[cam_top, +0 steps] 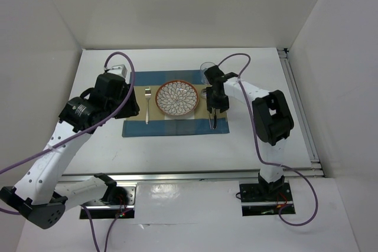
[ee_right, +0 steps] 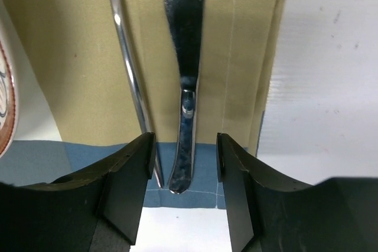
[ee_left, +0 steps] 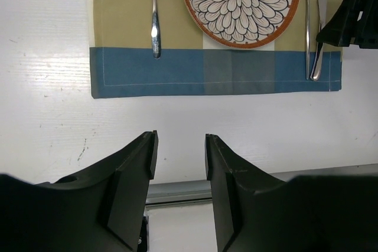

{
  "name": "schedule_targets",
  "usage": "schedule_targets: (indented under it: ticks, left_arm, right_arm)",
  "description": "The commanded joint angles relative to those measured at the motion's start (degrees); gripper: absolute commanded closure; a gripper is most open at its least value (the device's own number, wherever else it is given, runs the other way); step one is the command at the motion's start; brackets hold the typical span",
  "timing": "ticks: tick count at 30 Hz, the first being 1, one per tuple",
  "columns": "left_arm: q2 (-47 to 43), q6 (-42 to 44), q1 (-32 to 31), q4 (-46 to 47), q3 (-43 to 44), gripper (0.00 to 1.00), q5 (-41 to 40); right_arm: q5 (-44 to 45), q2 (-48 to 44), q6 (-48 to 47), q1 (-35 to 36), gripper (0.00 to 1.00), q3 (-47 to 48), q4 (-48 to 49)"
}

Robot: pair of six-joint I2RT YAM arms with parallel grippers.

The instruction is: Set the dinner table for one person

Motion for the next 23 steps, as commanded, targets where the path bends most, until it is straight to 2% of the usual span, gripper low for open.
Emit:
schedule_targets:
  ticks: [1,3,5,6,7,10,15,22,23]
  left_arm:
    - [-1.1,0.7,-0.1,0.4,1.9,0.46,0.0]
    - [-1.1,0.7,-0.1,0.4,1.9,0.46,0.0]
    - [-1.1,0.7,-0.1,0.4,1.9,0.46,0.0]
    - [-1.1,0.7,-0.1,0.4,1.9,0.46,0.0]
    - [-1.1,0.7,-0.1,0.4,1.9,0.46,0.0]
    - [-1.1,0.7,-0.1,0.4,1.9,0.46,0.0]
    - [-1.1,0.7,-0.1,1.4,1.9,0.46,-0.7]
    - [-1.1,0.7,-0.1,2.5,2.5,0.46,-0.7]
    - [-1.1,0.7,-0.1,2.5,2.5,0.46,-0.7]
  right_arm:
    - [2.9,-6.0,2.2,0.3,0.43,2.5,-3.5]
    - [4.6,-8.3,3.8,0.3,0.42,3.9,-5.0]
    - [6.6,-13.1,6.6,-0.4,0.33,4.4,-6.5]
    - [7.7,-15.1,7.8,-0.4,0.22,4.4,-6.5]
    - [10.5,-17.2,9.2,-1.8,0.17,4.4,-7.1]
    - [16.0,-28.2,14.9,-3.0,0.11,-0.3,-9.3]
    - [21.7,-39.2,23.5,-4.2,0.08,-6.3,-16.0]
    - [23.6,-54.0,26.5,-5.3,0.09,-16.1,-15.5]
    - [23.6,-55.1,26.5,-5.3,0.07,-16.7,-15.5]
